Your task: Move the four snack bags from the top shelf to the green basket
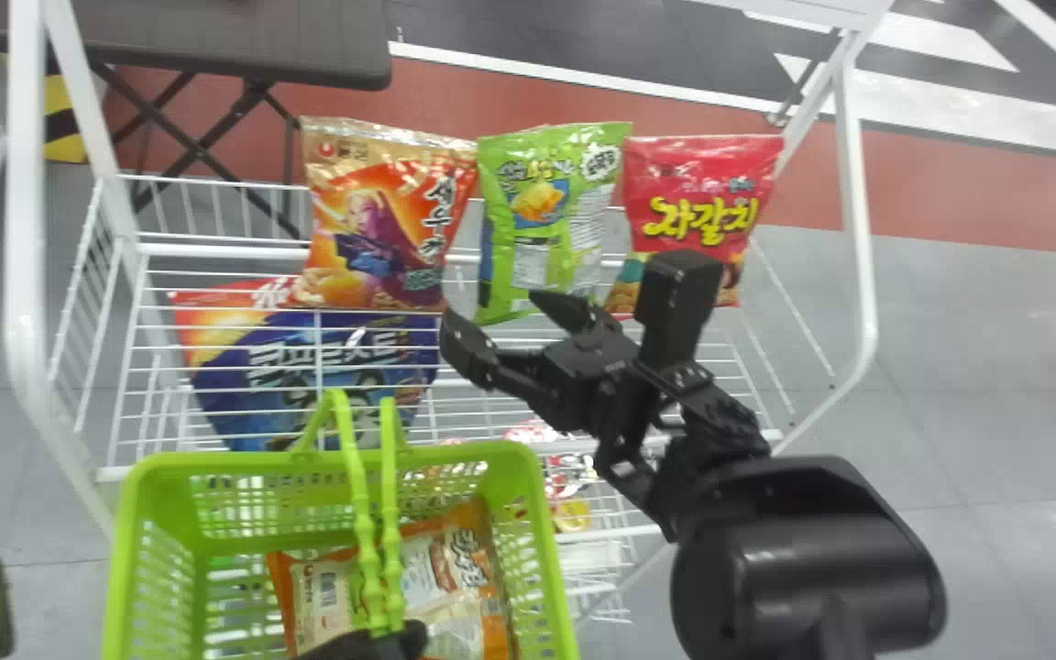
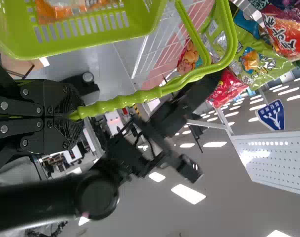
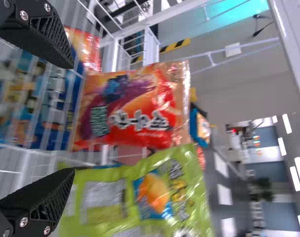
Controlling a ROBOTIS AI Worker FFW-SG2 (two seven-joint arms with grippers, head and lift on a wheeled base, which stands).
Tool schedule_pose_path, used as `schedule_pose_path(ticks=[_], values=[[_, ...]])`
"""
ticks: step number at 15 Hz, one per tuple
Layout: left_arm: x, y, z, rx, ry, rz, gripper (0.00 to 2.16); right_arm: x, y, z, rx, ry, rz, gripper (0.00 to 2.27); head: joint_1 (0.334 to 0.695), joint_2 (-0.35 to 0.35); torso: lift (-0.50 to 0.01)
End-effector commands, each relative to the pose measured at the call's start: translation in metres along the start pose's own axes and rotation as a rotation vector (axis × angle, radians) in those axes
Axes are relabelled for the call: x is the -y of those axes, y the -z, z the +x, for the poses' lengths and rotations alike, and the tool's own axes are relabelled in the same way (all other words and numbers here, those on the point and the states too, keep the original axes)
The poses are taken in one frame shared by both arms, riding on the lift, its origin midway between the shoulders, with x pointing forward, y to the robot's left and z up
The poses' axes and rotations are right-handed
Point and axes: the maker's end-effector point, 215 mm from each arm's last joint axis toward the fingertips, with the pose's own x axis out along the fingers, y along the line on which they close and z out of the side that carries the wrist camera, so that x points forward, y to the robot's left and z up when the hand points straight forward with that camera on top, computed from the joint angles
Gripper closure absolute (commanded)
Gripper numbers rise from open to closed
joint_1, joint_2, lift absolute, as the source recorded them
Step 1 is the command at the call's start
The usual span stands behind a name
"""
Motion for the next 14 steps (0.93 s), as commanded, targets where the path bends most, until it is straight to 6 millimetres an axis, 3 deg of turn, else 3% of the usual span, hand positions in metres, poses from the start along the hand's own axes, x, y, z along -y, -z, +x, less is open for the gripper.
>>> schedule_pose_path(ticks=[1,4,6,7,8,9,10,14], values=[[-0.007,-0.002,-0.002,0.001,0.003,-0.014,1.36,-0.014,-0.009,0.053,0.044,-0.018,-0.059,0.08,0.695,-0.23,0.0],[-0.012,-0.005,-0.006,-0.005,0.011,-0.024,1.36,-0.007,-0.012,0.096,0.038,-0.006,-0.081,0.09,0.695,-0.138,0.0],[-0.016,-0.007,-0.009,-0.014,0.017,-0.031,1.36,0.001,-0.013,0.109,0.031,0.003,-0.087,0.12,0.695,-0.114,0.0],[-0.018,-0.012,-0.011,-0.008,0.018,-0.03,1.36,0.005,-0.015,0.115,0.027,0.004,-0.089,0.31,0.695,-0.107,0.0],[-0.019,-0.013,-0.012,-0.009,0.02,-0.034,1.36,0.005,-0.017,0.117,0.021,-0.003,-0.09,0.95,0.695,-0.102,0.0],[-0.021,-0.012,-0.013,-0.015,0.019,-0.043,1.36,0.003,-0.013,0.118,0.007,-0.01,-0.086,1.93,0.695,-0.093,0.0],[-0.021,-0.014,-0.012,-0.015,0.022,-0.045,1.36,-0.001,-0.009,0.117,-0.006,-0.028,-0.082,2.11,0.695,-0.088,0.0],[-0.021,-0.014,-0.012,-0.017,0.022,-0.044,1.36,-0.009,-0.015,0.113,0.008,-0.059,-0.083,2.2,0.695,-0.073,0.0]])
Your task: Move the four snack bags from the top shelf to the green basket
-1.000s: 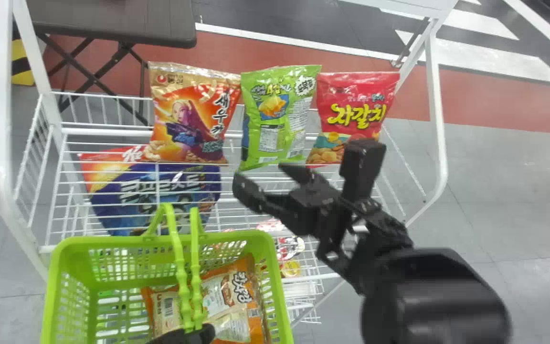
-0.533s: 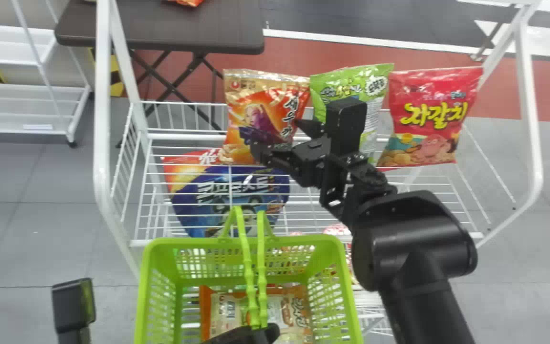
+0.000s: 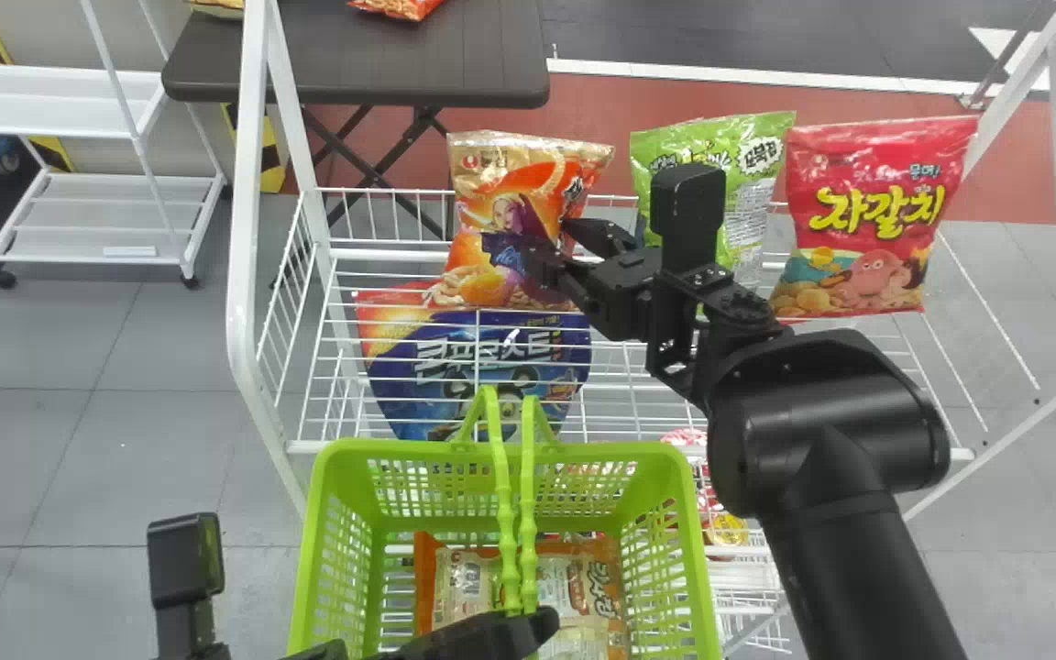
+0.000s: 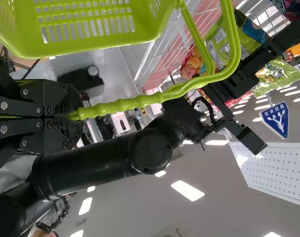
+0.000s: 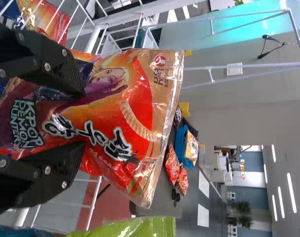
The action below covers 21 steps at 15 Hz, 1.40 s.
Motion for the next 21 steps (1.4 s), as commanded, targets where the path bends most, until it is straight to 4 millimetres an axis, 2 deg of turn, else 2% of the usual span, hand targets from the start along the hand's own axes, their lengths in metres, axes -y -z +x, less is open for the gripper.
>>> schedule_pose_path(ticks=[1,3,5,7,10,14,15,17,18,21], values=[[0.0,0.0,0.0,0.001,0.001,-0.001,1.36,-0.005,-0.005,-0.005,0.009,-0.005,0.003,2.2,0.695,-0.072,0.0],[0.001,0.0,0.0,0.003,0.0,-0.001,1.36,-0.014,-0.007,-0.015,0.013,-0.02,0.012,2.2,0.695,-0.071,0.0],[0.001,0.002,-0.001,0.005,-0.006,-0.002,1.36,-0.021,-0.002,-0.033,0.001,-0.018,0.031,2.2,0.695,-0.066,0.0],[0.002,0.003,-0.001,0.007,-0.011,0.001,1.36,-0.022,-0.014,-0.057,0.015,-0.003,0.041,2.2,0.695,-0.07,0.0],[0.003,0.003,-0.001,0.006,-0.017,0.009,1.36,-0.018,-0.016,-0.104,0.005,-0.014,0.082,2.19,0.695,-0.086,0.0],[0.004,0.004,0.001,-0.003,-0.028,0.01,1.36,-0.002,-0.014,-0.185,-0.054,0.034,0.13,2.19,0.695,-0.157,0.0],[0.004,0.003,0.0,-0.003,-0.034,0.017,1.36,0.006,-0.006,-0.206,-0.092,0.061,0.15,2.19,0.695,-0.18,0.0],[0.004,0.002,0.0,-0.004,-0.042,0.025,1.36,0.011,0.018,-0.242,-0.183,0.069,0.214,2.19,0.695,-0.232,0.0],[0.005,0.001,0.001,-0.003,-0.042,0.028,1.36,0.01,0.031,-0.26,-0.237,0.07,0.263,2.19,0.695,-0.285,0.0],[0.008,-0.001,0.002,-0.003,-0.046,0.041,1.36,-0.009,0.074,-0.308,-0.386,0.059,0.415,2.19,0.695,-0.35,0.0]])
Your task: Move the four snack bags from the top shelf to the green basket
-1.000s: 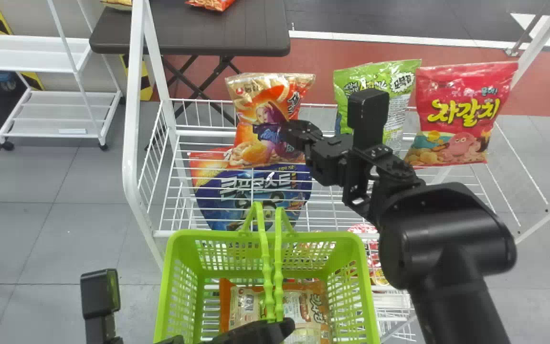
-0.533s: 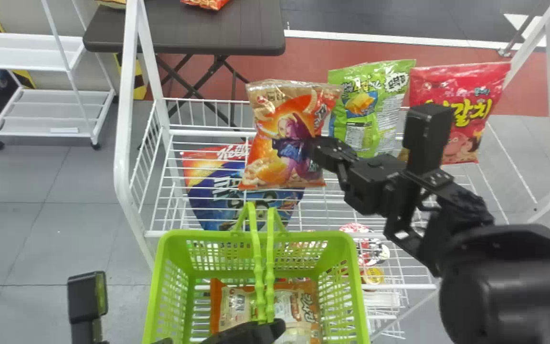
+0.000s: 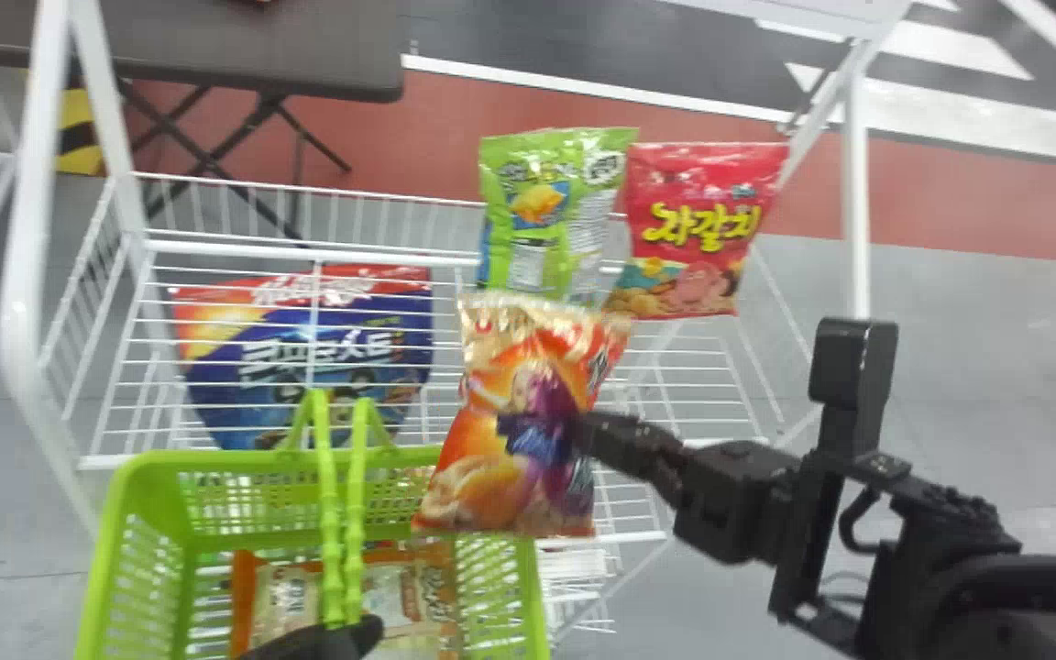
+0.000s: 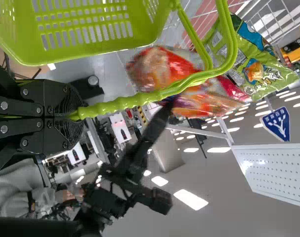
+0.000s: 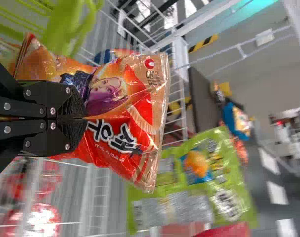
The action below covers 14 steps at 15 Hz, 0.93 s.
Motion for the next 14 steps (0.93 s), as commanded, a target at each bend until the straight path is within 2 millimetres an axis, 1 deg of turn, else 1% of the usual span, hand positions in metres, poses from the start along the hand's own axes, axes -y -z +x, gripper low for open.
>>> schedule_pose_path(ticks=[1,2,3,7,10,14], values=[[0.001,-0.001,0.0,-0.003,-0.004,0.005,1.36,-0.002,0.042,-0.021,-0.1,0.001,0.086,2.19,0.695,-0.35,0.0],[0.001,-0.002,0.0,-0.004,-0.006,0.008,1.36,-0.009,0.059,-0.026,-0.148,-0.02,0.131,2.19,0.695,-0.35,0.0],[0.002,-0.002,0.0,-0.006,-0.008,0.01,1.36,-0.02,0.07,-0.029,-0.178,-0.058,0.159,2.19,0.695,-0.35,0.0],[0.008,-0.001,0.004,-0.011,0.003,0.018,1.36,-0.058,0.08,-0.015,-0.206,-0.159,0.17,2.19,0.695,-0.35,0.0],[0.011,0.001,0.005,-0.018,0.009,0.017,1.36,-0.079,0.084,0.002,-0.23,-0.188,0.143,2.19,0.695,-0.35,0.0],[0.015,0.007,0.007,-0.036,0.017,0.008,1.36,-0.099,0.099,0.029,-0.286,-0.218,0.121,2.19,0.695,-0.295,0.0]])
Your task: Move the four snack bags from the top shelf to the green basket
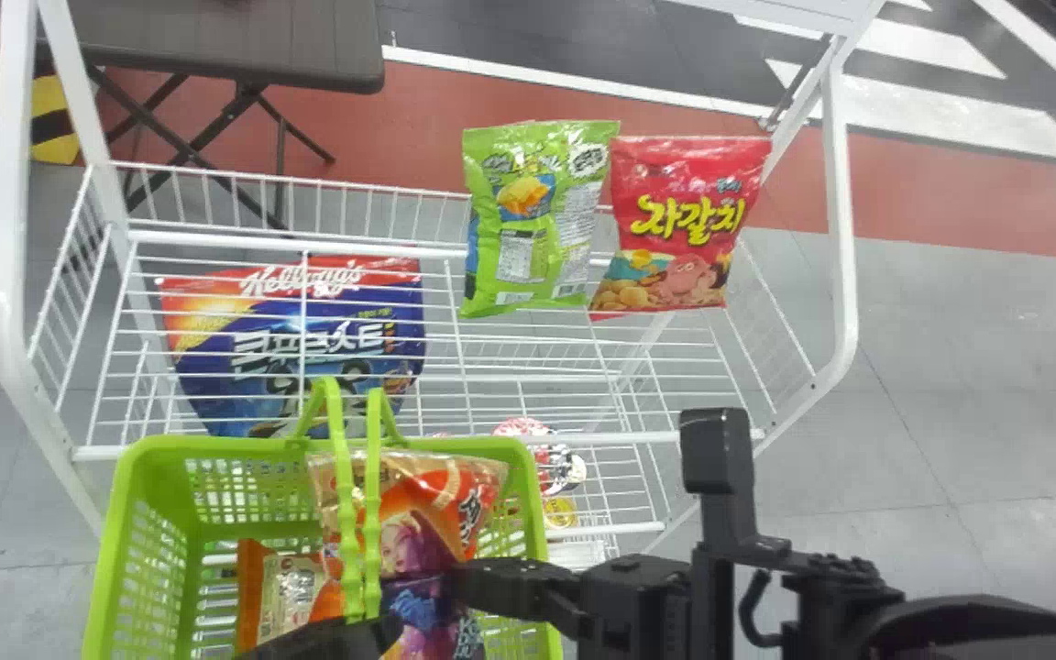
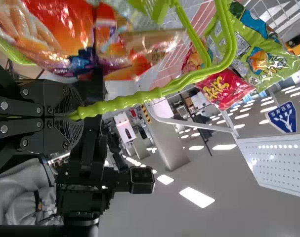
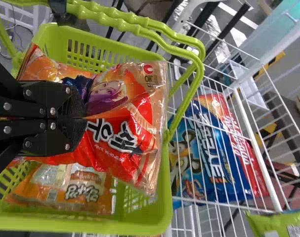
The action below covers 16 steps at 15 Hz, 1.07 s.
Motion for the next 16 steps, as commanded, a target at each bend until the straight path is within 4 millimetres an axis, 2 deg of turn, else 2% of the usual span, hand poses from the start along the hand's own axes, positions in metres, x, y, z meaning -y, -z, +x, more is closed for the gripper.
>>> schedule_pose_path(ticks=[1,2,3,4,5,8,9,10,11,13,16], values=[[0.001,0.002,0.001,-0.007,0.003,-0.003,1.36,-0.007,0.008,0.018,-0.04,-0.021,-0.001,2.17,0.695,-0.268,0.0],[0.001,0.002,0.001,-0.007,0.003,-0.003,1.36,-0.006,0.01,0.021,-0.047,-0.025,0.004,1.93,0.695,-0.256,0.0],[0.001,0.001,0.0,-0.006,0.001,-0.003,1.36,-0.003,0.007,0.022,-0.044,-0.02,0.004,1.22,0.695,-0.243,0.0],[0.0,0.001,0.0,-0.006,0.001,-0.003,1.36,0.0,0.005,0.021,-0.045,-0.015,0.0,0.11,0.695,-0.235,0.0],[0.0,0.001,0.0,-0.006,0.001,-0.003,1.36,0.001,0.004,0.02,-0.041,-0.014,-0.001,0.0,0.695,-0.23,0.0],[0.001,0.0,0.002,-0.006,0.004,0.001,1.36,0.004,0.0,0.017,-0.029,-0.021,0.007,0.05,0.695,-0.235,0.0],[0.001,0.0,0.002,-0.005,0.005,0.001,1.36,0.009,-0.009,0.016,-0.002,-0.014,-0.006,0.06,0.695,-0.237,0.0],[0.001,0.0,0.002,-0.005,0.005,0.001,1.36,0.017,-0.026,0.016,0.053,0.01,-0.042,0.06,0.695,-0.241,0.0],[0.001,0.0,0.002,-0.005,0.005,0.001,1.36,0.027,-0.051,0.017,0.134,0.033,-0.091,0.06,0.695,-0.246,0.0],[0.001,0.0,0.002,-0.007,0.005,-0.002,1.36,0.055,-0.094,0.017,0.234,0.098,-0.132,0.06,0.695,-0.266,0.0],[0.002,0.002,0.003,-0.012,0.008,-0.006,1.36,0.098,-0.181,0.011,0.458,0.218,-0.238,0.05,0.695,-0.293,0.0]])
